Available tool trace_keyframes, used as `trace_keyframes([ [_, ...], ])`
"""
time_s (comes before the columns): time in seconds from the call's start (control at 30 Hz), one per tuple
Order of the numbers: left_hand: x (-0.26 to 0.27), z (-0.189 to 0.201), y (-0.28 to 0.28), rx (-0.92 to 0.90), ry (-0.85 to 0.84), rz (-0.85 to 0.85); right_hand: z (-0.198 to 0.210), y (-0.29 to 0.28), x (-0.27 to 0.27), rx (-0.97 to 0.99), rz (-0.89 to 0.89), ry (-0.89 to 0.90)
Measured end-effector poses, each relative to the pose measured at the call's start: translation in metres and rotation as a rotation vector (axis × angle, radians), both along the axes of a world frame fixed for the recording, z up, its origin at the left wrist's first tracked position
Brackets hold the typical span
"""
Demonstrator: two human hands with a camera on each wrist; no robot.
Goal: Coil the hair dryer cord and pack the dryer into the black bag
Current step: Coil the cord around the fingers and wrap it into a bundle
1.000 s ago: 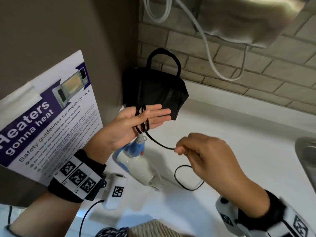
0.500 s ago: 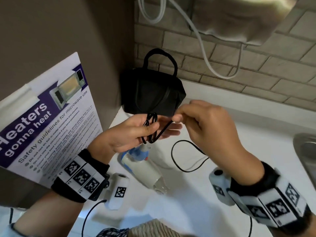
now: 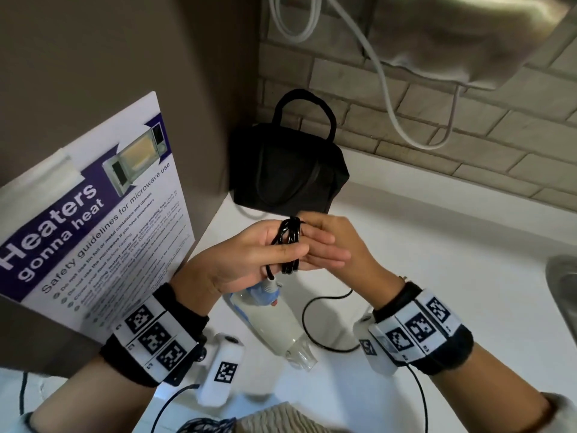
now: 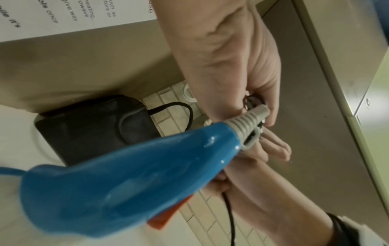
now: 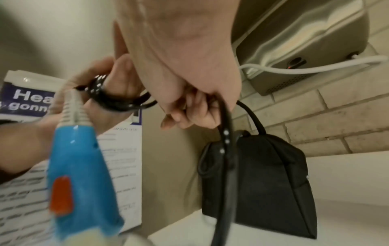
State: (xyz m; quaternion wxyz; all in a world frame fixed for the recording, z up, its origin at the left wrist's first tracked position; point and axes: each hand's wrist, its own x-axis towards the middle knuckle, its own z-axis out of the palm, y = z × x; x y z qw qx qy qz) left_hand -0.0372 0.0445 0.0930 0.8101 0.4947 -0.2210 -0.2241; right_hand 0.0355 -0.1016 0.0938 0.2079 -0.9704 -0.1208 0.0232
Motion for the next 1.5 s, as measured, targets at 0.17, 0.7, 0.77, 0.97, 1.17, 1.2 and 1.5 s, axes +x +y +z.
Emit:
trace_keyframes([
  [0.17, 0.002, -0.001, -0.002, -0.049, 0.014, 0.169, -0.035, -0.01, -0.032, -0.003, 0.237, 0.043],
  [0.7, 0.011, -0.005, 0.001, 0.069, -0.053, 0.377, -0.005, -0.041, -0.098, -0.069, 0.329, 0.148],
  [0.77, 0.012, -0.006, 0.0, 0.067, -0.023, 0.401, 0.003, -0.04, -0.104, -0.036, 0.347, 0.148],
  [0.97, 0.015, -0.006, 0.0, 0.163, 0.013, 0.416, 0.029, -0.038, -0.101, 0.059, 0.373, -0.008],
  [1.17, 0.016, -0.002, 0.008, 0.157, 0.017, 0.434, 0.041, -0.046, -0.085, 0.018, 0.34, -0.257],
  [1.2, 0.015, -0.003, 0.01, 0.127, 0.022, 0.433, 0.042, -0.048, -0.083, 0.015, 0.326, -0.279],
  [1.5, 0.012, -0.006, 0.026, -0.112, 0.035, 0.436, -0.005, -0.051, -0.07, -0.16, 0.263, 0.124],
])
